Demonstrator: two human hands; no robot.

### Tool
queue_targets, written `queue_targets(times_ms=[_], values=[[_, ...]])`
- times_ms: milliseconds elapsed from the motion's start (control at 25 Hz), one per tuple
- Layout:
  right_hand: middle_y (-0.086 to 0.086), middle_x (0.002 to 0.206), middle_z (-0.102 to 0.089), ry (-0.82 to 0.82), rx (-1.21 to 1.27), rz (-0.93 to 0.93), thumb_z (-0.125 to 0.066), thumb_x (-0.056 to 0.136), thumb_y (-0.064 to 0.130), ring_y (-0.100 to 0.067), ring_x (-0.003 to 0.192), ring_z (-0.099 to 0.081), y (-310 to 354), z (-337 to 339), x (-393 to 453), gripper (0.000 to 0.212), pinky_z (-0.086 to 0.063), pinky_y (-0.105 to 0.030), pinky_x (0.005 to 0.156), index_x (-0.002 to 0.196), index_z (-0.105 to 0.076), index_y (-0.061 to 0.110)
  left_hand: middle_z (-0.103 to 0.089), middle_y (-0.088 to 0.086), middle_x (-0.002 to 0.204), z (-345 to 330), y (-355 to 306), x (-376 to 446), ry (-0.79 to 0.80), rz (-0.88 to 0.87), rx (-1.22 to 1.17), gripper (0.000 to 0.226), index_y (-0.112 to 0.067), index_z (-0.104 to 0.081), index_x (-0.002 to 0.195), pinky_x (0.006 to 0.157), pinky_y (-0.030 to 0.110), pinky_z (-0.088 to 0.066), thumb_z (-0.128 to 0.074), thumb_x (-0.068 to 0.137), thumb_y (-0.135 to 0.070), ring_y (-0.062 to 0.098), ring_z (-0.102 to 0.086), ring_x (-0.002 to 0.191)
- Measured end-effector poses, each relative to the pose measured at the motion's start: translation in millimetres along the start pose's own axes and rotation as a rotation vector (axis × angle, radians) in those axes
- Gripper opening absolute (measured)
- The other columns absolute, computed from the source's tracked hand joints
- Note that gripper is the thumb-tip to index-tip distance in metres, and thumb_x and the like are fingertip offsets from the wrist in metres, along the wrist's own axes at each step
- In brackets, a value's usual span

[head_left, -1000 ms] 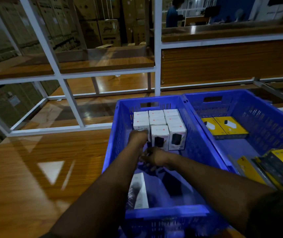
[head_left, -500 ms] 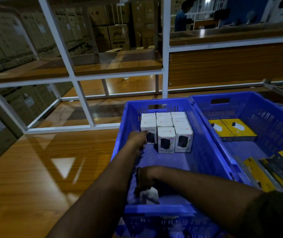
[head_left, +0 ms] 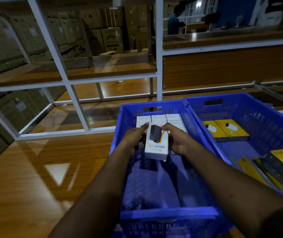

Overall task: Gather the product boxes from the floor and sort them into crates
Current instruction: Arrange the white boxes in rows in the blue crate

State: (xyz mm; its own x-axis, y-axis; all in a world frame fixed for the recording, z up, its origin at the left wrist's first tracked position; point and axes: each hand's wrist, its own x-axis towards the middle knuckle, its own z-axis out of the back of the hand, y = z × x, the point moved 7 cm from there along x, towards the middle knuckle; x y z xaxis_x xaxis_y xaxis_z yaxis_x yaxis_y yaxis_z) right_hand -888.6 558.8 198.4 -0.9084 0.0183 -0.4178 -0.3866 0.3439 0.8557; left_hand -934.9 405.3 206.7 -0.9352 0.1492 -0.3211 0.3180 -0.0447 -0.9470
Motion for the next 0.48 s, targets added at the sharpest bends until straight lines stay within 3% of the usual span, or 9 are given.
queue_targets(times_ms=[80, 200, 320, 400, 480], values=[[-0.017, 0.101, -0.069, -0.018, 0.038, 0.017, -0.062, 0.082, 0.025, -0.035, 0.096, -0.065, 0, 1, 3, 0.034, -0.05, -0.048, 0.097, 0.111, -0.066, 0.008, -0.076, 0.008, 0.098, -10, 1, -6, 0.065, 0.007, 0.029, 0.039, -0.01, -0.07, 0.11, 0.058, 0.026, -0.056, -0.069, 0.089, -0.042, 0.02, -0.072, 0.079], [-0.015, 0.091, -0.07, -0.034, 0.069, 0.023, -0.061, 0.084, 0.025, -0.032, 0.087, -0.065, 0, -1, 1, 0.026, -0.054, -0.041, 0.081, 0.103, -0.067, 0.007, -0.076, 0.011, 0.105, -16, 1, -10, 0.094, 0.008, 0.036, 0.043, -0.009, -0.07, 0.114, 0.055, 0.023, -0.052, -0.069, 0.088, -0.043, 0.021, -0.073, 0.082], [-0.014, 0.089, -0.069, -0.036, 0.11, 0.031, -0.061, 0.084, 0.024, -0.03, 0.081, -0.065, 4, -3, -1, 0.022, -0.054, -0.038, 0.076, 0.099, -0.067, 0.008, -0.077, 0.009, 0.101, -17, 0, -9, 0.12, 0.024, 0.021, 0.043, -0.011, -0.071, 0.114, 0.055, 0.023, -0.052, -0.071, 0.086, -0.045, 0.021, -0.073, 0.08], [-0.012, 0.084, -0.069, -0.071, 0.17, 0.103, -0.06, 0.085, 0.02, -0.026, 0.076, -0.066, 11, -1, -1, 0.017, -0.053, -0.037, 0.075, 0.095, -0.067, 0.007, -0.077, 0.005, 0.1, -17, 1, -13, 0.157, 0.056, 0.044, 0.041, -0.016, -0.07, 0.111, 0.061, 0.026, -0.055, -0.074, 0.083, -0.045, 0.018, -0.072, 0.085], [-0.01, 0.081, -0.069, -0.117, 0.304, 0.202, -0.059, 0.087, 0.016, -0.02, 0.073, -0.066, 20, 6, -1, 0.013, -0.054, -0.033, 0.072, 0.092, -0.068, 0.007, -0.075, 0.006, 0.102, -18, 4, -16, 0.206, 0.116, 0.037, 0.039, -0.016, -0.069, 0.11, 0.079, 0.036, -0.06, -0.078, 0.08, -0.039, 0.019, -0.07, 0.094]])
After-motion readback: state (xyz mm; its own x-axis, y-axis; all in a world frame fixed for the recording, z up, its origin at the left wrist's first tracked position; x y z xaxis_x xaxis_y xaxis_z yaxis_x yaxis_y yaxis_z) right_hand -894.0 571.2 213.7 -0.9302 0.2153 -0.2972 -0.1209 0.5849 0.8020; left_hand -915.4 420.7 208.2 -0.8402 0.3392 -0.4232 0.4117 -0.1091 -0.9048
